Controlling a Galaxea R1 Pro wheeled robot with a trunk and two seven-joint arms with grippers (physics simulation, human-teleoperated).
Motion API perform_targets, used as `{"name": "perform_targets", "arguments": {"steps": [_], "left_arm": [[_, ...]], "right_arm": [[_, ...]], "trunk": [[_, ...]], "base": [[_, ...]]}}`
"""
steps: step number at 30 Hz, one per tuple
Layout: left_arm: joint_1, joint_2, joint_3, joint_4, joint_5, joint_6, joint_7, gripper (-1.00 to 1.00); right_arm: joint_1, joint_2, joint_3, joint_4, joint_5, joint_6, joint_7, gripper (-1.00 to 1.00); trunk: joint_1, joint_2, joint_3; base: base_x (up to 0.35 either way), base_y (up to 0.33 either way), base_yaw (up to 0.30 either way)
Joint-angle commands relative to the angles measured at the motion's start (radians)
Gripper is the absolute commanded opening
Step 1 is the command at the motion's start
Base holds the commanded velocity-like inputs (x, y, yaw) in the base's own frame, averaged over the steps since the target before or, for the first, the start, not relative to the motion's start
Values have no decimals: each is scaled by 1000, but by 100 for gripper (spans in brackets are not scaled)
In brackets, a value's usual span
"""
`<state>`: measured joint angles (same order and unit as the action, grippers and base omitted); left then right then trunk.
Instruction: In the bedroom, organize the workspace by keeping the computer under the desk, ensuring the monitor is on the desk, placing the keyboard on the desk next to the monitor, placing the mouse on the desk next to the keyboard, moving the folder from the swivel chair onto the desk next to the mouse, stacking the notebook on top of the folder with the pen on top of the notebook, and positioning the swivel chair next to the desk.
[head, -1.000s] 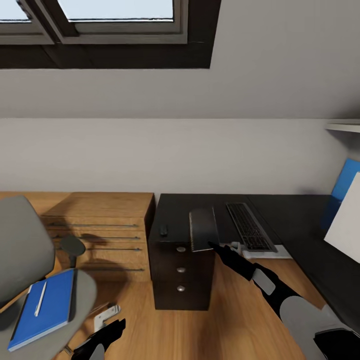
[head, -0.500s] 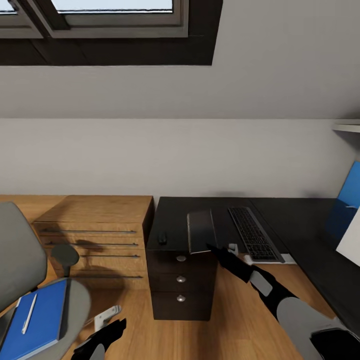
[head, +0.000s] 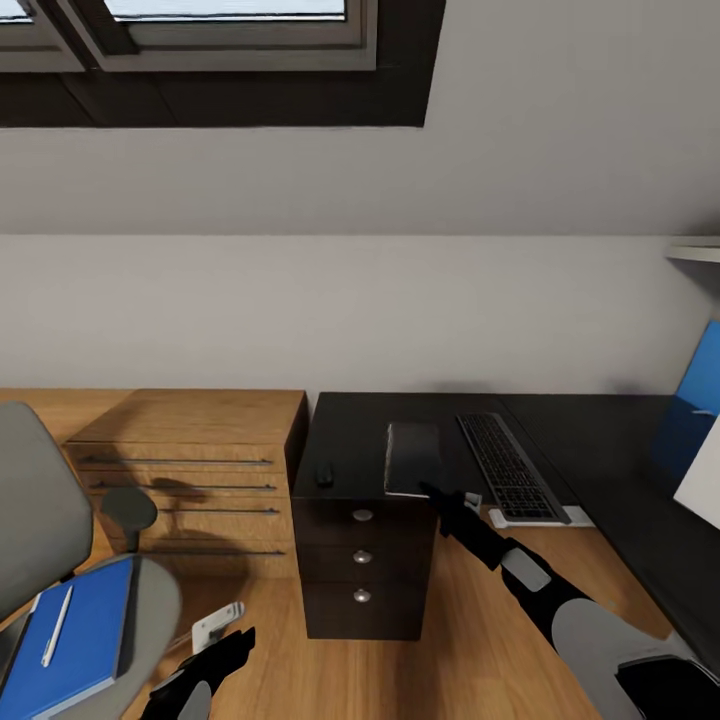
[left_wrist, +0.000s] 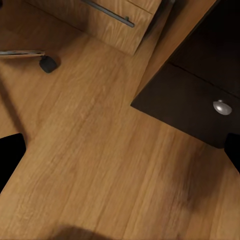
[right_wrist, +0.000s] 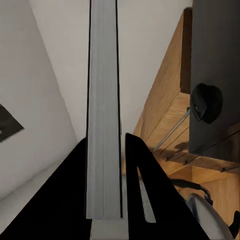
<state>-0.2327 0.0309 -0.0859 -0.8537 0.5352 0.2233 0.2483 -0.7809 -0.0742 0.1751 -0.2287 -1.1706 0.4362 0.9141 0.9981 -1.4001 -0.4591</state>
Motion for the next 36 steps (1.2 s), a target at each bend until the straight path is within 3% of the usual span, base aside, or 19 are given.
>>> {"name": "perform_targets", "arguments": {"steps": [1, 7, 31, 36], "left_arm": [[0, 1, -5, -2, 9, 2, 9, 100], [0, 1, -6, -2, 10, 2, 10, 100], [0, 1, -7, -1, 9, 2, 11, 100], [0, 0, -33, -1, 9, 2, 12, 100]], "right_arm": [[-1, 0, 7, 1, -23, 9, 1, -100], [-1, 11, 7, 11, -67, 13, -5, -100], [-1, 13, 7, 15, -73, 13, -6, -100], [-1, 13, 7, 15, -73, 13, -11, -100]], "trunk": [[4, -8, -4], [27, -50, -23], [119, -218, -98], [138, -253, -114]], "base": [[0, 0, 0], [0, 0, 0], [0, 0, 0], [0, 0, 0]]}}
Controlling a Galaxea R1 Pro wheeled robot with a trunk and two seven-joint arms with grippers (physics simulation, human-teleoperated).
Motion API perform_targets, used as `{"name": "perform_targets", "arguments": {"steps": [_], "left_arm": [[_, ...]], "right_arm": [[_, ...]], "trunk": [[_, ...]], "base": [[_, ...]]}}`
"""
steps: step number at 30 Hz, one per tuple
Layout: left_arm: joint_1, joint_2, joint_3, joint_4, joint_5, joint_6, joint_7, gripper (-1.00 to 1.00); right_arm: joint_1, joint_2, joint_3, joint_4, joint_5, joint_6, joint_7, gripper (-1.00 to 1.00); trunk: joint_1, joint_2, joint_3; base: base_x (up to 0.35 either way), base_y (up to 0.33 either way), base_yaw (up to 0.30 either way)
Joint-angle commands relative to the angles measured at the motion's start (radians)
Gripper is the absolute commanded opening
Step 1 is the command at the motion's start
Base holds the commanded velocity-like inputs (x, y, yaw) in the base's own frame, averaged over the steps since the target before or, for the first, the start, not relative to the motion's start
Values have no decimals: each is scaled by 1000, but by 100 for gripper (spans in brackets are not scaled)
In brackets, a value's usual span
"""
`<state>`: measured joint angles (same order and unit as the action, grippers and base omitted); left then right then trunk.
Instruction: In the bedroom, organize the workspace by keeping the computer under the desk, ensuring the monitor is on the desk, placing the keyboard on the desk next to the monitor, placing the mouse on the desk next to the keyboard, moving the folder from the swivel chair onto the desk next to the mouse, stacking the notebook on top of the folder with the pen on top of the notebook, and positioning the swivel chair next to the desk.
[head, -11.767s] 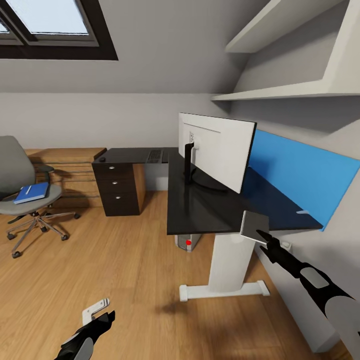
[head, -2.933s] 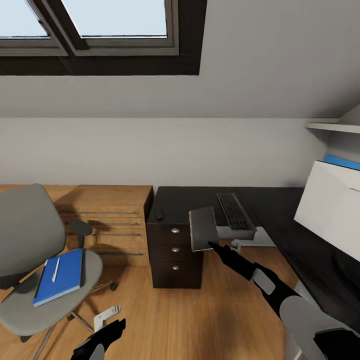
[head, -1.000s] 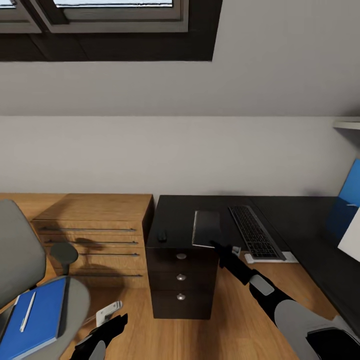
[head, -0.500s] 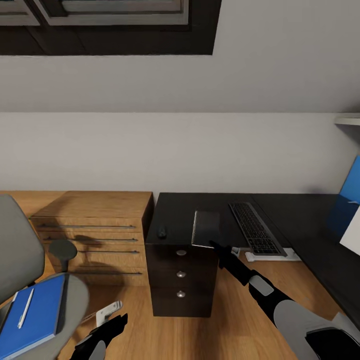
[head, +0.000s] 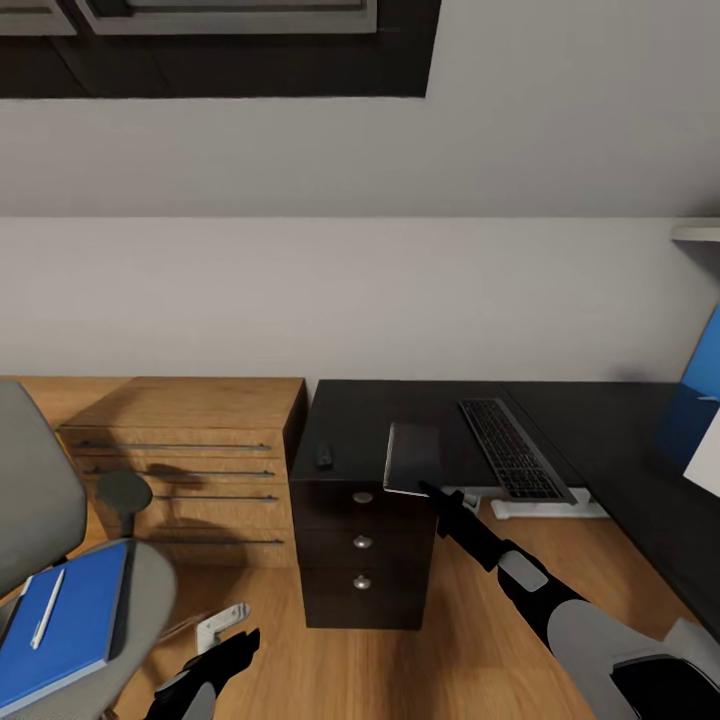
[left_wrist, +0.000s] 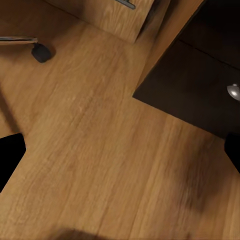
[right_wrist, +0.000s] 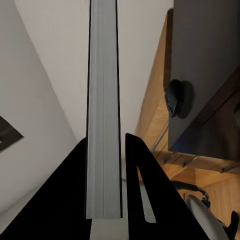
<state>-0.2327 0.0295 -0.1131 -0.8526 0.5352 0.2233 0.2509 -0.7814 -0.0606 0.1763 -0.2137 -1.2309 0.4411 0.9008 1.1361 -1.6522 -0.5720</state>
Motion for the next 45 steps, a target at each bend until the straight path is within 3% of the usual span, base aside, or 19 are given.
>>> {"name": "perform_targets", "arguments": {"steps": [1, 5, 15, 34, 45], "left_arm": [[0, 1, -12, -2, 9, 2, 10, 100], [0, 1, -36, -2, 9, 1, 11, 100], [0, 3, -45, -2, 9, 1, 11, 100], [0, 4, -45, 3, 10, 2, 10, 100], [0, 6, -45, 6, 10, 1, 8, 100]], "right_arm": [[-1, -1, 6, 0, -12, 8, 2, -100], [-1, -1, 5, 0, -13, 8, -1, -100], [-1, -1, 5, 0, -13, 8, -2, -100], [-1, -1, 5, 0, -12, 8, -2, -100], [-1, -1, 5, 0, -12, 8, -2, -100]], "trunk": [[4, -8, -4], [19, -36, -17], [58, -106, -48], [58, -106, -48], [58, -106, -48]], "base": [[0, 0, 0], [0, 0, 0], [0, 0, 0], [1, 0, 0], [146, 0, 0]]}}
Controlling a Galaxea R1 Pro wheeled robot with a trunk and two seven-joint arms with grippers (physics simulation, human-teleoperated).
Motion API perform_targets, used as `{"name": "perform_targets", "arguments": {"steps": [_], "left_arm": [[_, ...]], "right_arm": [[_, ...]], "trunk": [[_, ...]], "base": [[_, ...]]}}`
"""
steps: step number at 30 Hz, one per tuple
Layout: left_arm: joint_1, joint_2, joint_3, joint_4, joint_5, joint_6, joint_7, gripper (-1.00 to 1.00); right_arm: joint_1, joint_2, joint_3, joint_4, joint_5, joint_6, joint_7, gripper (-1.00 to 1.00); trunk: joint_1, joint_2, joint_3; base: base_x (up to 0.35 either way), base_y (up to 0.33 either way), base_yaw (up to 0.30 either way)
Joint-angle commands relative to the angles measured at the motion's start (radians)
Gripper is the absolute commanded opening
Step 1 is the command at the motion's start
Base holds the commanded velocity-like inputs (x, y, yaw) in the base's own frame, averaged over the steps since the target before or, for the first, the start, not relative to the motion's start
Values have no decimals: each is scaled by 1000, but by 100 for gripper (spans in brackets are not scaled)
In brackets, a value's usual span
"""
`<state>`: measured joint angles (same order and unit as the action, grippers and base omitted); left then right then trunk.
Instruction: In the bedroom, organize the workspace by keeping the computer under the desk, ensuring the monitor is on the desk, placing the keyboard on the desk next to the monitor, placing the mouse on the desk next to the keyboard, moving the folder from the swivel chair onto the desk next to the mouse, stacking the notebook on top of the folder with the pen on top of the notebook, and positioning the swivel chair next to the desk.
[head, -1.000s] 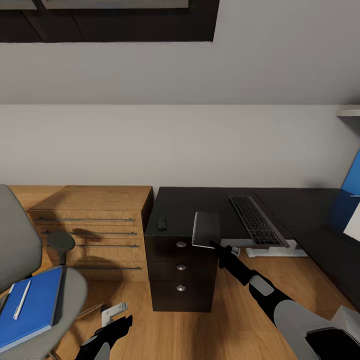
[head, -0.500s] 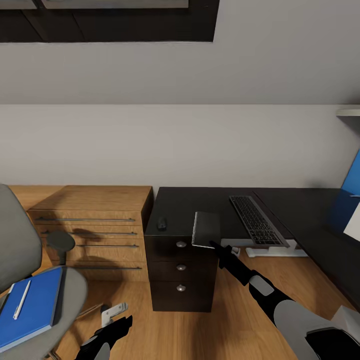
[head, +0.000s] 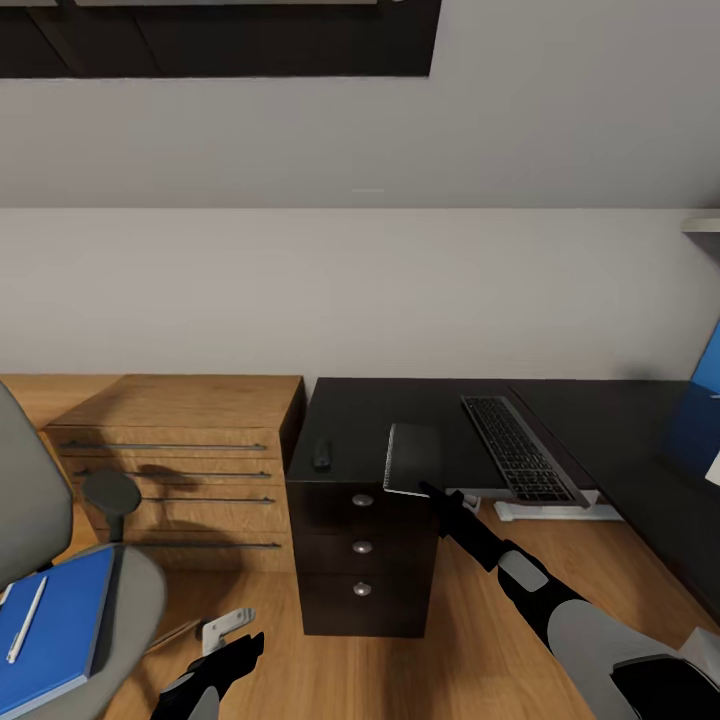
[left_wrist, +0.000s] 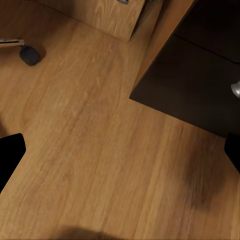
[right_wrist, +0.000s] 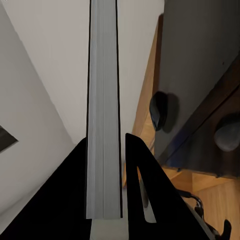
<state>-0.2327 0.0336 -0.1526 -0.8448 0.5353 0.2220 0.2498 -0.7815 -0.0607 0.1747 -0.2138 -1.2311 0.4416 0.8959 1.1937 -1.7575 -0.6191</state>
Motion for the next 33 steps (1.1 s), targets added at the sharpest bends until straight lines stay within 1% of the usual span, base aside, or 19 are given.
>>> {"name": "perform_targets", "arguments": {"steps": [1, 9, 19, 27, 33], "left_arm": [[0, 2, -5, -2, 10, 2, 10, 100], [0, 0, -5, -1, 11, 3, 11, 100], [0, 0, -5, 0, 10, 3, 15, 100], [0, -1, -5, 0, 9, 3, 19, 100], [0, -1, -5, 0, 9, 3, 16, 100]], "right_arm": [[-1, -1, 6, 1, -12, 8, 3, -100], [-1, -1, 6, 1, -12, 8, 3, -100], [-1, -1, 7, 1, -11, 8, 3, -100], [-1, -1, 8, 1, -11, 8, 2, -100], [-1, -1, 8, 1, -11, 8, 2, -100]], "trunk": [[0, -1, -1], [0, -1, -1], [0, -1, -1], [31, -57, -26], [31, -57, -26]], "base": [[39, 0, 0], [135, 0, 0], [16, 0, 0], [0, 0, 0], [0, 0, 0]]}}
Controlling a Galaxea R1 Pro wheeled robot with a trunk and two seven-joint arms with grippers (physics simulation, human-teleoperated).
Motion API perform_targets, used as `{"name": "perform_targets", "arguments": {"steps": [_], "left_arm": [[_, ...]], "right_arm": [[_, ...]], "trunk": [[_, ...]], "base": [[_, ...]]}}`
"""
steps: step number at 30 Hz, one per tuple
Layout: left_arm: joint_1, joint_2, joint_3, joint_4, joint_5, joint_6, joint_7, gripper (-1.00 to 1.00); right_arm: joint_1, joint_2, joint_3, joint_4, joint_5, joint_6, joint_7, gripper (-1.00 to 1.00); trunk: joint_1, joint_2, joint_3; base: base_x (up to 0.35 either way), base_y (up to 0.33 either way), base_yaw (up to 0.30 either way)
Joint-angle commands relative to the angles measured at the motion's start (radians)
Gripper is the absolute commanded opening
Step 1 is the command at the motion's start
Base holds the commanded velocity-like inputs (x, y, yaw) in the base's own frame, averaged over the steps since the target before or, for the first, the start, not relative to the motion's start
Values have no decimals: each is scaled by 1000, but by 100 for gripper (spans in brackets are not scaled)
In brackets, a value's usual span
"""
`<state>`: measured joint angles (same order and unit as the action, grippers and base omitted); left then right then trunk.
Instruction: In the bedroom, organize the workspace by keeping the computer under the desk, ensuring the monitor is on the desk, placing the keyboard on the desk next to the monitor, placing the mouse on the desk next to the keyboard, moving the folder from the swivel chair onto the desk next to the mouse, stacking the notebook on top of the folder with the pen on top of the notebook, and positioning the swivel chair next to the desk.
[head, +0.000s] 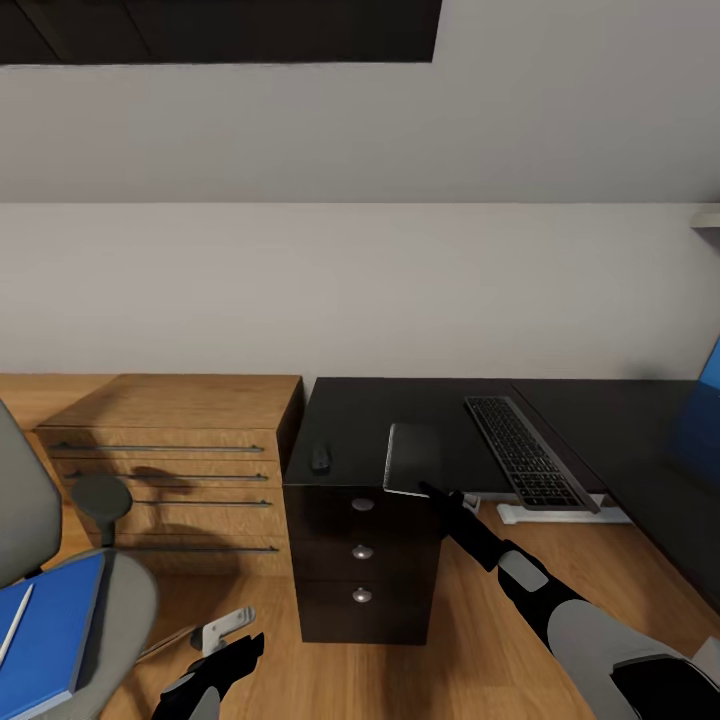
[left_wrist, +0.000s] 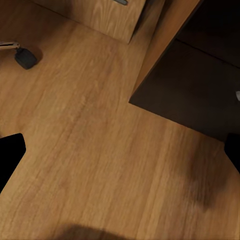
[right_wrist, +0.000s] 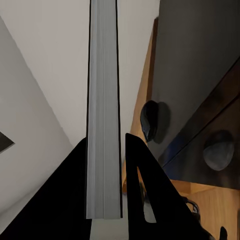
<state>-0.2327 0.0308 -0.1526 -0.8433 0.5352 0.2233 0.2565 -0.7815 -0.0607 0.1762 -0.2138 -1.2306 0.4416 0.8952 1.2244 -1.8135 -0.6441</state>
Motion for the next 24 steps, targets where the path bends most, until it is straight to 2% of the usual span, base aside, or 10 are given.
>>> {"name": "perform_targets", "arguments": {"steps": [1, 5, 6, 24], "left_arm": [[0, 1, -5, -2, 9, 2, 9, 100], [0, 1, -5, -2, 10, 2, 9, 100], [0, 1, -5, -2, 10, 2, 9, 100], [0, 3, -5, -2, 11, 2, 5, 100]], "right_arm": [[-1, -1, 6, 1, -12, 8, 3, -100], [-1, -1, 6, 1, -12, 8, 3, -100], [-1, -1, 6, 1, -12, 8, 3, 100], [-1, -1, 6, 1, -12, 8, 3, 100]], "trunk": [[0, -1, -1], [0, -1, -1], [0, -1, -1], [0, -1, -1]], "base": [[0, 0, 0], [0, 0, 0], [0, 0, 0], [0, 0, 0]]}}
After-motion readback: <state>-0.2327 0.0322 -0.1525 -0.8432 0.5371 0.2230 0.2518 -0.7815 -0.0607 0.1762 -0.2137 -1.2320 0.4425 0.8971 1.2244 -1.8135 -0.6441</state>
